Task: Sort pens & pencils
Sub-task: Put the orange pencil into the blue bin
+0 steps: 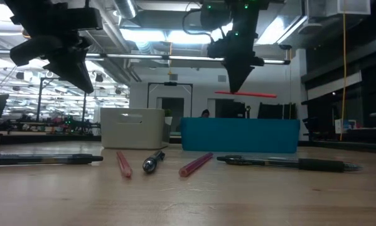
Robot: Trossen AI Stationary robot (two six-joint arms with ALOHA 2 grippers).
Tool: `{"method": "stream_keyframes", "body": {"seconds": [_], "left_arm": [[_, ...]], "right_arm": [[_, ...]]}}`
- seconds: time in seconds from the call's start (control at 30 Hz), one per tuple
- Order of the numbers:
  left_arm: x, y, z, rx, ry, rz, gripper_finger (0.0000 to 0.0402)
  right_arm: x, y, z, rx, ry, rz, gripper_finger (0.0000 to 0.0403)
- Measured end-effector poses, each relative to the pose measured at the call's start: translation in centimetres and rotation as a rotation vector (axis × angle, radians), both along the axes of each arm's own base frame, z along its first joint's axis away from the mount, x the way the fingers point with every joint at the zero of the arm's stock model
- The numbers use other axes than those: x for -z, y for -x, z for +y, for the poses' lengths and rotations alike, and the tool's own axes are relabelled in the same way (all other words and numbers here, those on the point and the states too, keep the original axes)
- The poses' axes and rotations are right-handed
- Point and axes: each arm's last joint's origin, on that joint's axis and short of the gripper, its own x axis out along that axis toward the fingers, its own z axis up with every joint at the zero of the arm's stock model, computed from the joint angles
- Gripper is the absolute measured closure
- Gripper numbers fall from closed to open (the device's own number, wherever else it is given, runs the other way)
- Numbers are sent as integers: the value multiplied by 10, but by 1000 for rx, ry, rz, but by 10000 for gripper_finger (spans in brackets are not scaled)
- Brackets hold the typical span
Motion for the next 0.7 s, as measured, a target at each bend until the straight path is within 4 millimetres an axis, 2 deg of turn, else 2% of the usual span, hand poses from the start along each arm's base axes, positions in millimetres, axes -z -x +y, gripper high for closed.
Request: {"method": "stream_keyframes", "body": {"seconds": [0.37, 0.7], "left_arm": [[0, 0, 0, -39, 23, -22, 401], [0, 0, 0, -39, 23, -22, 401]], "right_arm": [[39, -18, -7, -163, -12, 124, 381], [62, -30, -24, -197, 4, 122, 381]]}}
